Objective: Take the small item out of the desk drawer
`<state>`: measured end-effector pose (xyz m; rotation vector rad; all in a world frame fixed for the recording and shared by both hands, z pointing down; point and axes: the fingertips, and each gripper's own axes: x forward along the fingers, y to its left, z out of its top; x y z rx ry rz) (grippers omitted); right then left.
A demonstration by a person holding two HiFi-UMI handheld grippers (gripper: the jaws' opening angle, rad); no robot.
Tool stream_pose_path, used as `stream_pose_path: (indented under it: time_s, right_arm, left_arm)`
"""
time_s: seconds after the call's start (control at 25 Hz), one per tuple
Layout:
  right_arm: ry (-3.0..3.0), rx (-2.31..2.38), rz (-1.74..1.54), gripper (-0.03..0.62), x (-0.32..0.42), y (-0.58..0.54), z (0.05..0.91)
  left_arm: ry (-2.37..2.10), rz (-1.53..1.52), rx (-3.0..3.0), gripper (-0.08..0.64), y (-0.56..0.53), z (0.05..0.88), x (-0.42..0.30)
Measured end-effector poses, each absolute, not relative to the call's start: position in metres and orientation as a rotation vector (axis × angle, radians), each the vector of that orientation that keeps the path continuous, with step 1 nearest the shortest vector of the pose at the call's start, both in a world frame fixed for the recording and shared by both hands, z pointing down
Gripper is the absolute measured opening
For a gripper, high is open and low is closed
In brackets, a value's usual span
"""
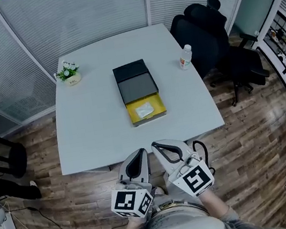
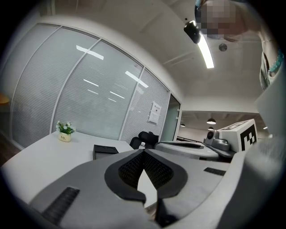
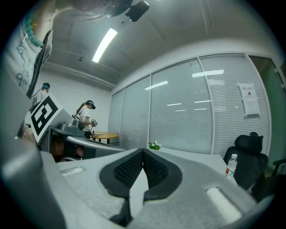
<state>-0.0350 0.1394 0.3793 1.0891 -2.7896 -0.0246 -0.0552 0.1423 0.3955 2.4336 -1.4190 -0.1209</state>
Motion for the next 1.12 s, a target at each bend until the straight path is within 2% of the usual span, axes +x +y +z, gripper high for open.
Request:
stream_pose_path:
  time_s: [1.12]
  right_arm:
    - [-2.855,0.939,-0.013,0.003,0.003,0.023,0.383]
  left_arm:
    - [-1.508,-0.089,2.388,-0.003,0.023,0.398,-0.009]
